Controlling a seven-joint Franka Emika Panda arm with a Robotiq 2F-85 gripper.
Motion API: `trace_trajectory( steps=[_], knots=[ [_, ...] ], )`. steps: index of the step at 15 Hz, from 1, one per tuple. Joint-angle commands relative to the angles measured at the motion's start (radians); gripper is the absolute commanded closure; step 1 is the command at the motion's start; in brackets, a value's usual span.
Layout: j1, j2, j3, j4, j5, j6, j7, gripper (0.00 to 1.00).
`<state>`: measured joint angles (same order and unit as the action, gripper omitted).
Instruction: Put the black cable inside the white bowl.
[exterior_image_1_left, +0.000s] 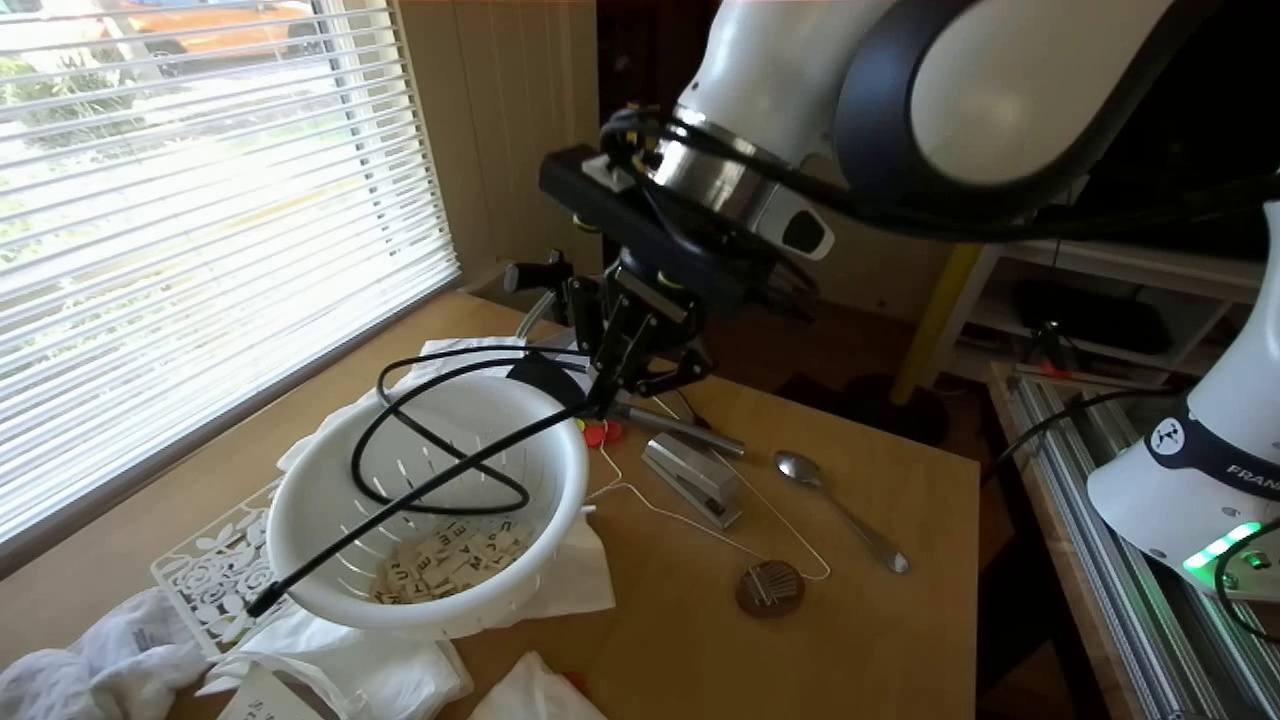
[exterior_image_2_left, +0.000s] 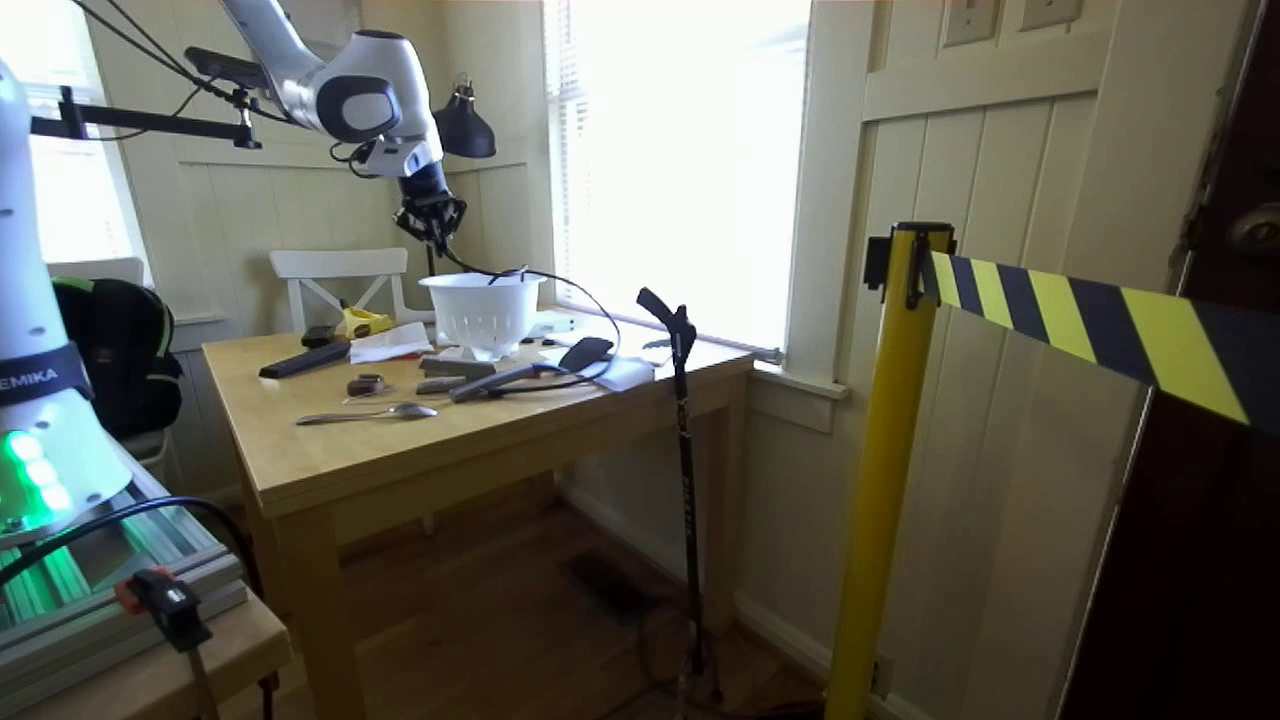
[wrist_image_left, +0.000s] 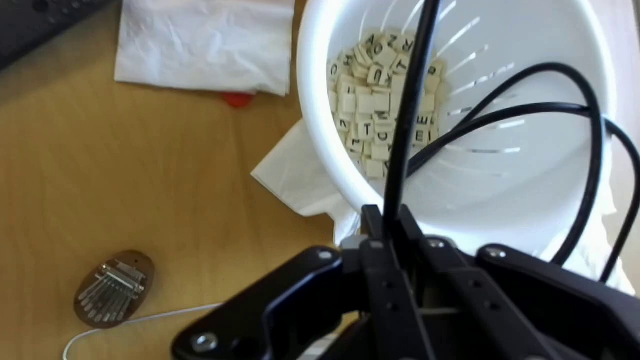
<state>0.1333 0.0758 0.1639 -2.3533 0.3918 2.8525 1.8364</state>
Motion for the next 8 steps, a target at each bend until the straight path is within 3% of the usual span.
trace_trajectory(
  steps=[1, 2, 3, 8],
  knots=[
    [0.053, 0.046, -0.120, -0.001, -0.210, -0.010, 0.263, 0.98],
    [0.053, 0.056, -0.114, 0.022, -0.226, -0.053, 0.329, 0.98],
    [0.018, 0.039, -0.086, -0.010, -0.162, -0.009, 0.185, 0.92],
    [0.032, 0.049, -0.094, 0.004, -0.189, -0.036, 0.270, 0.92]
  ],
)
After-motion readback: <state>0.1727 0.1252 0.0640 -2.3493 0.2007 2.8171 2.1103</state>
